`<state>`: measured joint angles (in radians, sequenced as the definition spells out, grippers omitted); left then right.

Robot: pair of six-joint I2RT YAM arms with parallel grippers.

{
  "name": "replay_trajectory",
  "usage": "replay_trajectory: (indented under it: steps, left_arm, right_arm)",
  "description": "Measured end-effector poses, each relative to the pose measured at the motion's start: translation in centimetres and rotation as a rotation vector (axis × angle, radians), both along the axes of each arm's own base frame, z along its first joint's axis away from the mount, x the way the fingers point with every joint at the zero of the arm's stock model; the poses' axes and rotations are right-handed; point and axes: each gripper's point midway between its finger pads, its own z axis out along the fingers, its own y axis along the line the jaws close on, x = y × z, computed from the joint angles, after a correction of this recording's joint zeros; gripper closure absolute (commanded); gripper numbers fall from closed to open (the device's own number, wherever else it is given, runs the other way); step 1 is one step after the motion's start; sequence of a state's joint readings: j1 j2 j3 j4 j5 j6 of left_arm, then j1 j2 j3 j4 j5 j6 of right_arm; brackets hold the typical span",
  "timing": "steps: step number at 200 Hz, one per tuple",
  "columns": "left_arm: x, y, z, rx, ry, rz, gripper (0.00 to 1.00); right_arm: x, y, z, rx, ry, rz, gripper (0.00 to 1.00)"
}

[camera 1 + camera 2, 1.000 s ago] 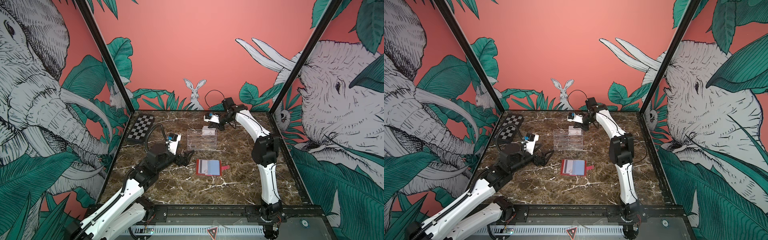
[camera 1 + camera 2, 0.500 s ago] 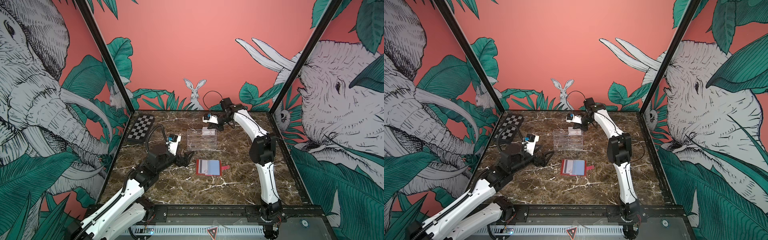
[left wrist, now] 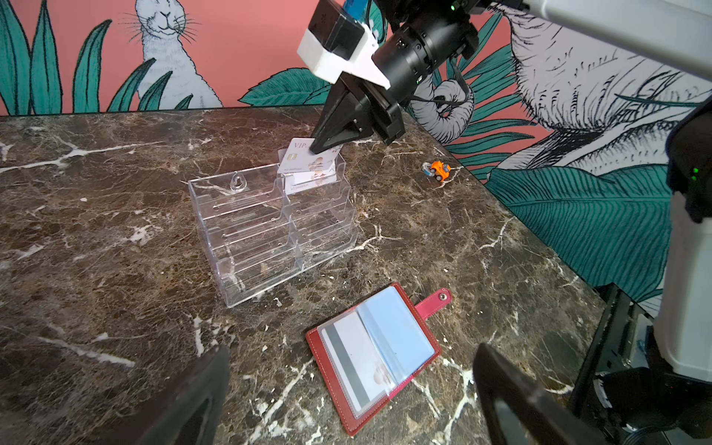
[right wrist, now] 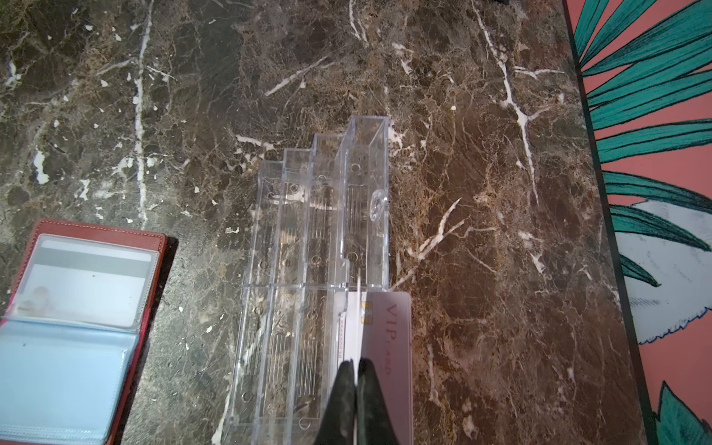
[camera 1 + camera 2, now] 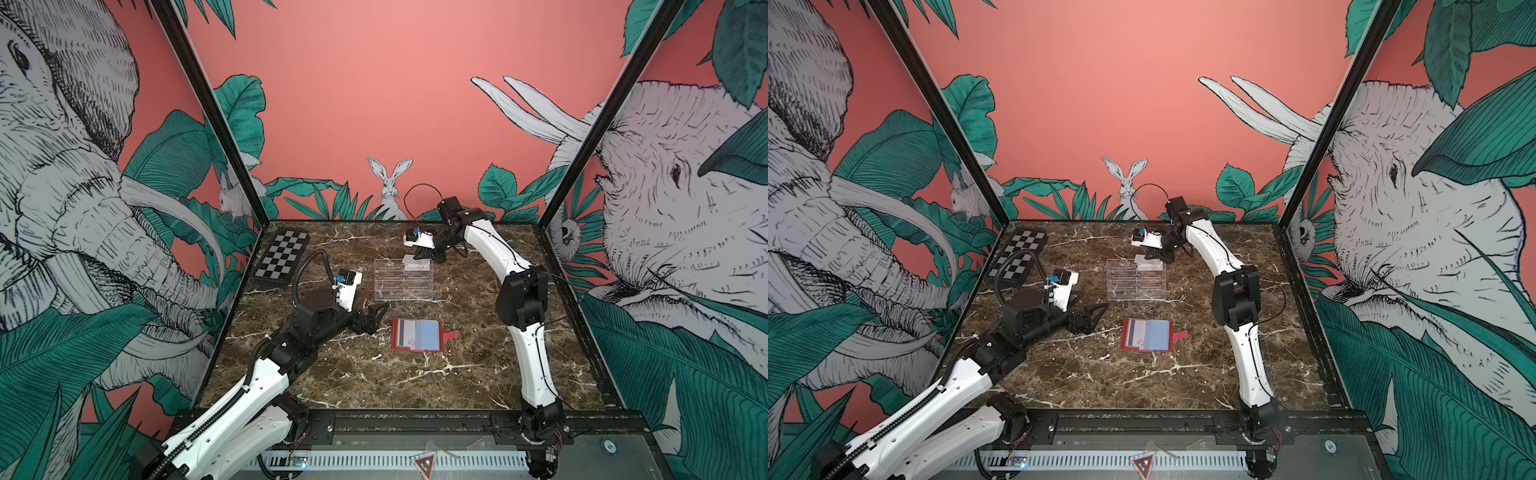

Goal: Take the credit cards out of the card holder
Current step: Place the credit card in the storage box.

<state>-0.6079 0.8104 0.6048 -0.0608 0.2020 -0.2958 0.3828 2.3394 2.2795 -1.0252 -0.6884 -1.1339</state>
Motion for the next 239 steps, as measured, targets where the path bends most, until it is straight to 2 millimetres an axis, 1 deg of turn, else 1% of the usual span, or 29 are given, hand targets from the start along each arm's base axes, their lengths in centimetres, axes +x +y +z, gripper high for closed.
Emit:
replay_trajectory:
  steps: [88,138,239]
  left_arm:
    - [0.0,0.0,-0.2,-0.001,0.003,0.000,0.01]
    - [-0.1,-0.1,-0.1,-0.006,0.003,-0.005,0.01]
    - [-0.1,-0.3,0.0,-0.017,0.003,-0.014,0.01]
  right_arm:
    - [0.3,-0.3,0.1,-0.031,-0.017,-0.012,0.99]
    - [1.0,-0.5,1.7,-0.037,-0.069,-0.017,0.98]
    - [0.7,-0.7,1.3,-0.058,-0.066,-0.006,0.94]
